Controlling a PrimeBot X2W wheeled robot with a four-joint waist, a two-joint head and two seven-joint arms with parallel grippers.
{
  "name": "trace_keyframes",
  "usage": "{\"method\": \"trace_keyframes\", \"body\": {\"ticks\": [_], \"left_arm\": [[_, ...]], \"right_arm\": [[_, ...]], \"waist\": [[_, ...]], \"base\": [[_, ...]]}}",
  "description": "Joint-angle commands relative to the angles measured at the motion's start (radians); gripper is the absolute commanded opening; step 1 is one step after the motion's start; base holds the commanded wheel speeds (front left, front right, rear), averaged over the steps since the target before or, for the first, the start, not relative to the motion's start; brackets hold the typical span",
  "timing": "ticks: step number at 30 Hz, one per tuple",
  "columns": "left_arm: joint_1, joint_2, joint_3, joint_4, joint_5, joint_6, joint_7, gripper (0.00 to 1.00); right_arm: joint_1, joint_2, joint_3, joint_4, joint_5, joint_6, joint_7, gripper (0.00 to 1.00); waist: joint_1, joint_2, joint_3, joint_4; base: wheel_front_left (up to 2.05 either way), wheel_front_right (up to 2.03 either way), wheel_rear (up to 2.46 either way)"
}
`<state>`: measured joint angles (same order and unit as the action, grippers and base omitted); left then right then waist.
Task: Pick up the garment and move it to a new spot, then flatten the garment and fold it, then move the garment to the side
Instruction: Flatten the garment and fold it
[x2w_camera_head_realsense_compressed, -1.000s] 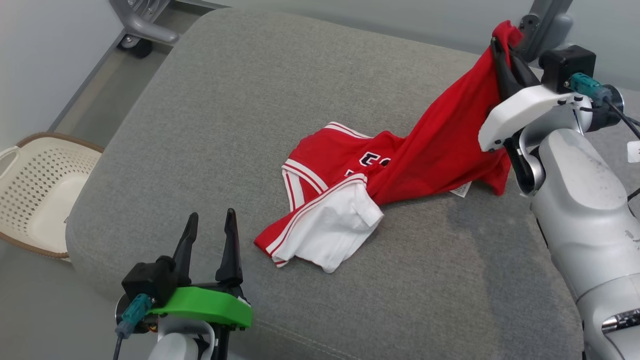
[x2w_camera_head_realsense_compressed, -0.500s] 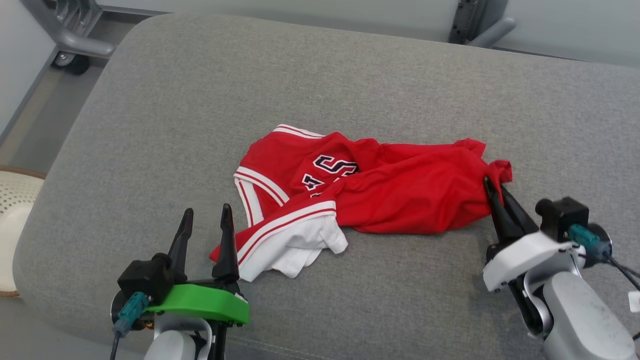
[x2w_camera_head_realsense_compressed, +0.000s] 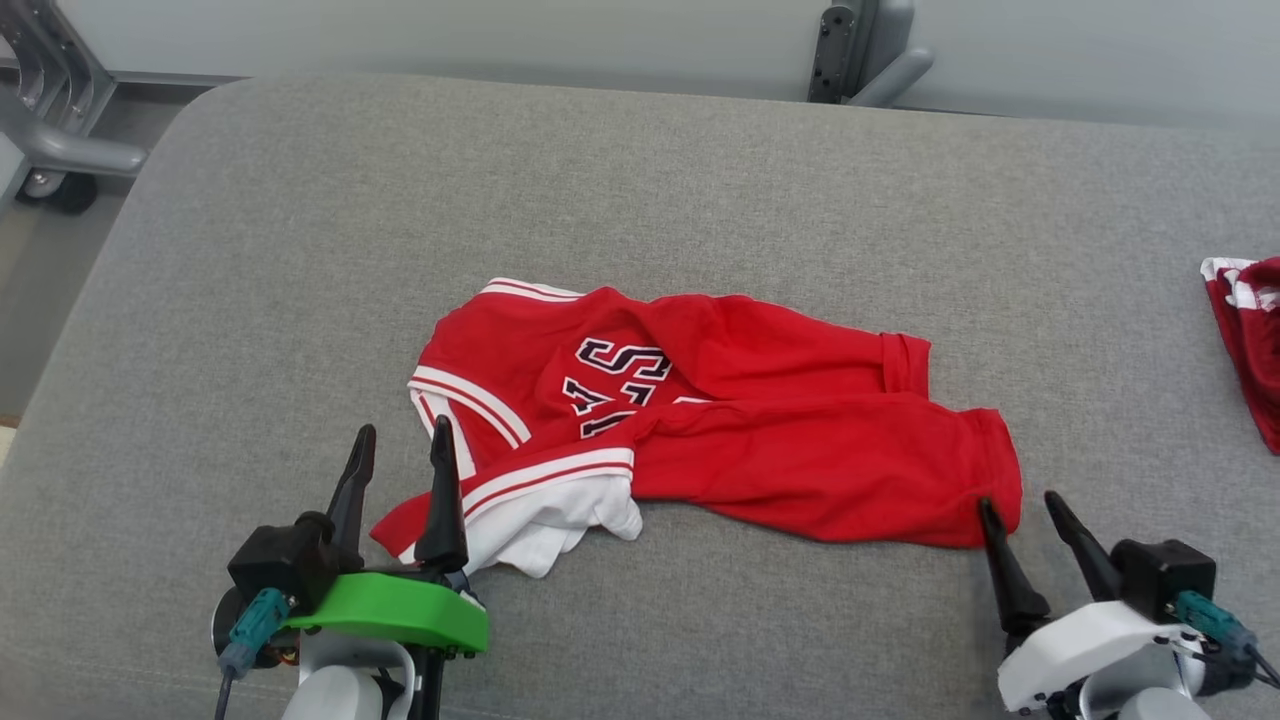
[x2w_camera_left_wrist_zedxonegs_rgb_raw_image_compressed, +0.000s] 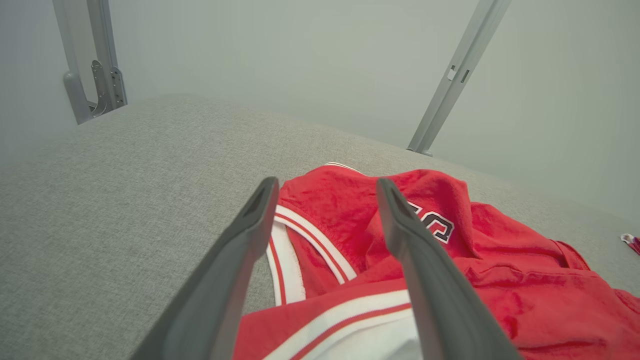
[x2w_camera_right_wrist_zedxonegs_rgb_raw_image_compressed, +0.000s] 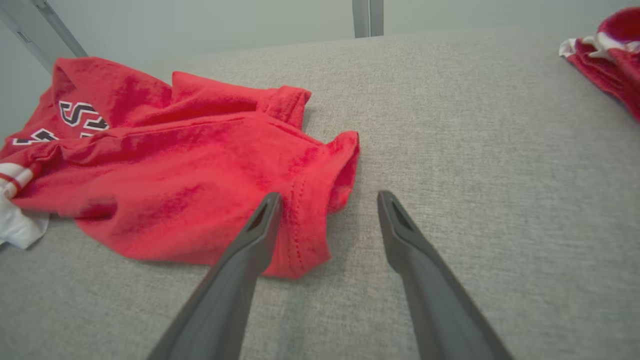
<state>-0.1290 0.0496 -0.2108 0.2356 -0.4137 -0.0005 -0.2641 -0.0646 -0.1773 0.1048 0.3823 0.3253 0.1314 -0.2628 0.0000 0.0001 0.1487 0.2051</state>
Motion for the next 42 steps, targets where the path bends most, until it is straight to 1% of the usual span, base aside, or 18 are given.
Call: {"method": "trace_keyframes", "body": {"ticks": [1, 5, 7, 13, 14, 16, 19, 23, 24, 25, 26, 27, 29, 30, 33, 37, 40, 42], "left_arm": [[0.009, 0.002, 0.001, 0.003, 0.009, -0.004, 0.000, 1.00], [0.017, 0.002, 0.003, 0.004, 0.003, -0.004, 0.000, 1.00], [0.020, 0.002, 0.002, 0.007, 0.003, -0.007, 0.000, 1.00], [0.017, 0.002, -0.013, 0.007, -0.001, -0.007, 0.000, 1.00], [0.017, 0.002, -0.013, 0.007, -0.001, -0.007, 0.000, 1.00], [0.015, 0.002, -0.018, 0.007, 0.000, -0.006, 0.000, 1.00], [0.011, 0.002, -0.027, 0.011, -0.004, -0.007, 0.000, 1.00], [0.018, 0.002, -0.031, 0.014, -0.009, -0.002, 0.000, 1.00], [0.022, 0.002, -0.030, 0.014, -0.009, -0.001, 0.000, 1.00], [0.026, 0.002, -0.028, 0.016, -0.008, -0.001, 0.000, 1.00], [0.029, 0.002, -0.027, 0.018, -0.006, -0.001, 0.000, 1.00], [0.031, 0.002, -0.026, 0.019, -0.004, -0.002, 0.000, 1.00], [0.031, 0.002, -0.024, 0.021, -0.002, -0.004, 0.000, 1.00], [0.032, 0.002, -0.021, 0.022, 0.000, -0.005, 0.000, 1.00], [0.033, 0.002, -0.017, 0.022, 0.006, -0.007, 0.000, 1.00], [0.026, 0.002, -0.023, 0.019, 0.010, -0.008, 0.000, 1.00], [0.018, 0.002, -0.026, 0.019, 0.010, -0.009, 0.000, 1.00], [0.017, 0.002, -0.029, 0.019, 0.006, -0.007, 0.000, 1.00]], "right_arm": [[0.022, -0.012, -0.019, -0.012, 0.008, -0.002, -0.003, 1.00], [0.036, -0.027, -0.093, -0.045, 0.021, -0.001, -0.003, 1.00], [0.015, -0.037, -0.105, -0.035, 0.017, -0.001, -0.001, 1.00], [-0.107, -0.079, -0.072, 0.050, 0.000, -0.002, 0.096, 1.00], [-0.107, -0.079, -0.072, 0.050, 0.000, -0.002, 0.096, 1.00], [-0.149, -0.081, -0.057, 0.103, 0.023, -0.002, 0.143, 1.00], [-0.203, -0.101, -0.041, 0.194, 0.034, -0.002, 0.205, 1.00], [-0.243, -0.113, 0.006, 0.283, 0.063, -0.002, 0.264, 1.00], [-0.249, -0.117, 0.023, 0.298, 0.074, -0.002, 0.274, 0.98], [-0.251, -0.120, 0.039, 0.312, 0.085, -0.001, 0.282, 0.65], [-0.253, -0.123, 0.052, 0.324, 0.095, -0.001, 0.285, 0.42], [-0.256, -0.129, 0.065, 0.332, 0.102, -0.001, 0.282, 0.25], [-0.270, -0.141, 0.080, 0.344, 0.108, -0.001, 0.260, 0.00], [-0.292, -0.158, 0.089, 0.354, 0.099, -0.002, 0.223, 0.00], [-0.340, -0.172, 0.078, 0.384, 0.068, -0.002, 0.151, 0.00], [-0.436, -0.196, 0.040, 0.426, -0.002, -0.002, 0.048, 0.00], [-0.495, -0.188, 0.019, 0.424, -0.045, -0.002, 0.009, 0.00], [-0.511, -0.183, 0.026, 0.398, -0.058, -0.002, -0.001, 0.00]], "waist": [[0.0000, -0.0001, -0.013, -0.001], [0.0000, -0.0001, -0.024, 0.009], [0.0000, -0.0001, -0.029, 0.017], [0.0000, -0.0001, -0.029, 0.059], [0.0000, -0.0001, -0.029, 0.059], [0.0000, -0.0001, -0.027, 0.076], [0.0000, -0.0001, -0.026, 0.107], [0.0000, -0.0001, -0.032, 0.137], [0.0000, -0.0001, -0.034, 0.141], [0.0000, -0.0001, -0.036, 0.144], [0.0000, -0.0001, -0.040, 0.146], [0.0000, -0.0001, -0.042, 0.148], [0.0000, -0.0001, -0.046, 0.150], [0.0000, -0.0001, -0.049, 0.150], [0.0000, -0.0001, -0.052, 0.145], [0.0000, -0.0001, -0.051, 0.136], [0.0000, -0.0001, -0.046, 0.127], [0.0000, -0.0001, -0.044, 0.120]], "base": [[0.00, 0.00, 0.00], [0.00, 0.00, 0.00], [0.00, 0.00, 0.00], [0.00, 0.00, 0.00], [0.00, 0.00, 0.00], [0.00, 0.00, 0.00], [0.00, 0.00, 0.00], [0.00, 0.00, 0.00], [0.00, 0.00, 0.00], [0.00, 0.00, 0.00], [0.00, 0.00, 0.00], [0.00, 0.00, 0.00], [0.00, 0.00, 0.00], [0.00, 0.00, 0.00], [0.00, 0.00, 0.00], [0.00, 0.00, 0.00], [0.00, 0.00, 0.00], [0.00, 0.00, 0.00]]}}
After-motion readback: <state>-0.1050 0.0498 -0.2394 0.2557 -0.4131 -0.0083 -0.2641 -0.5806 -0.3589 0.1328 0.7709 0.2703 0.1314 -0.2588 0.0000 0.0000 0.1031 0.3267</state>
